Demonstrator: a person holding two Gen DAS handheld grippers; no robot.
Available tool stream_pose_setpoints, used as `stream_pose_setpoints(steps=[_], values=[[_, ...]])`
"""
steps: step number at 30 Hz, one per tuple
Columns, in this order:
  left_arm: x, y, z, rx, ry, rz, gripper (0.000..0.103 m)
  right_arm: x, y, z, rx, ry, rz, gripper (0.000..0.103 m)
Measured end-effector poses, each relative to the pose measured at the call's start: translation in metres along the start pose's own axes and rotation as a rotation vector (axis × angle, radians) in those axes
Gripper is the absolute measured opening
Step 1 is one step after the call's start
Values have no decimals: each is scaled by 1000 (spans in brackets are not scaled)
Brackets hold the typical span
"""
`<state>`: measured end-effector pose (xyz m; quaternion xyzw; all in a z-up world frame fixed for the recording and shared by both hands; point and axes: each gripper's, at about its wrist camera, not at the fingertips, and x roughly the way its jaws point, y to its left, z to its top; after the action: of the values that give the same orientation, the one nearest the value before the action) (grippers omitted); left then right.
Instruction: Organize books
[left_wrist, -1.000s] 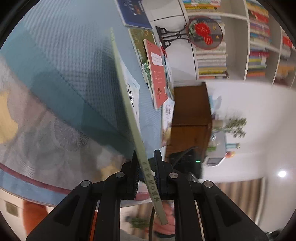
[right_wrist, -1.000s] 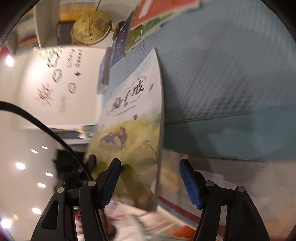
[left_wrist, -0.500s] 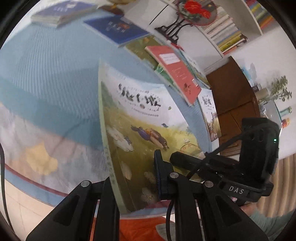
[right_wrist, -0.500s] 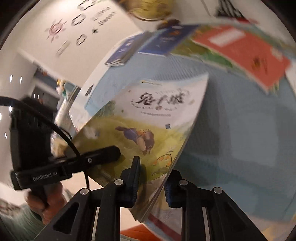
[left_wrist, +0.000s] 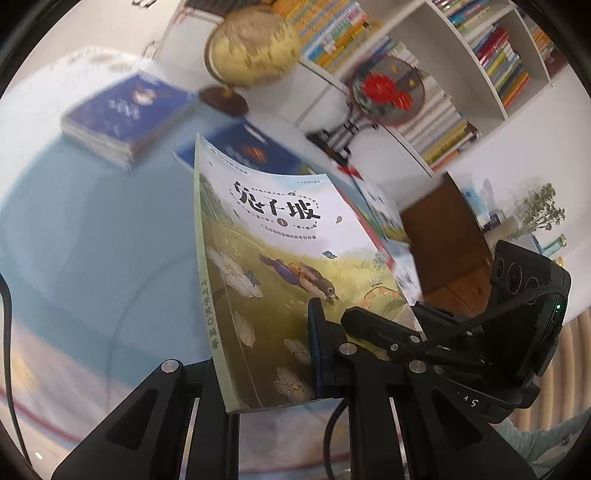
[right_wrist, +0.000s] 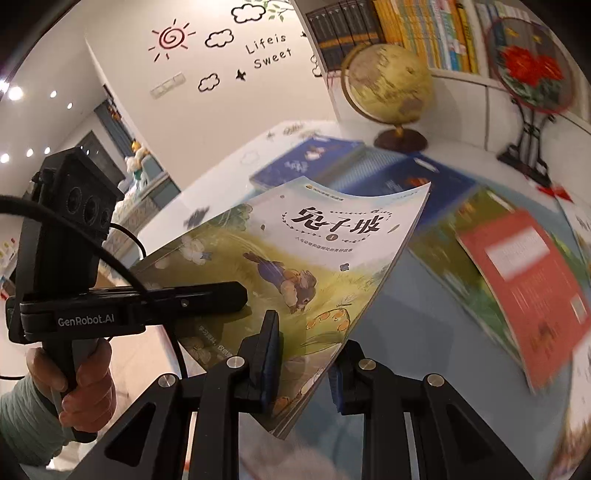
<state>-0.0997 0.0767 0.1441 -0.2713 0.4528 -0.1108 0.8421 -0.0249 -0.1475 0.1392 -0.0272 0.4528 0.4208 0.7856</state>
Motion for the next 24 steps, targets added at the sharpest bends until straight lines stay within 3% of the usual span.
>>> stream_pose_setpoints(steps=[5,10,16,21,24], values=[[2,73,77,52,25,5,12,84,32,74,20,-42,-53,23],[25,139,141,68,97,35,12,159,29,128,143,-18,-49,24],[57,190,192,30,160,38,17,219,11,169,289,2,-64,25],[71,220,219,-27,175,95,27,252,-4,193,359,15,-78,25],[70,237,227,-57,166,124,27,268,-9,201,392,30,-72,25]])
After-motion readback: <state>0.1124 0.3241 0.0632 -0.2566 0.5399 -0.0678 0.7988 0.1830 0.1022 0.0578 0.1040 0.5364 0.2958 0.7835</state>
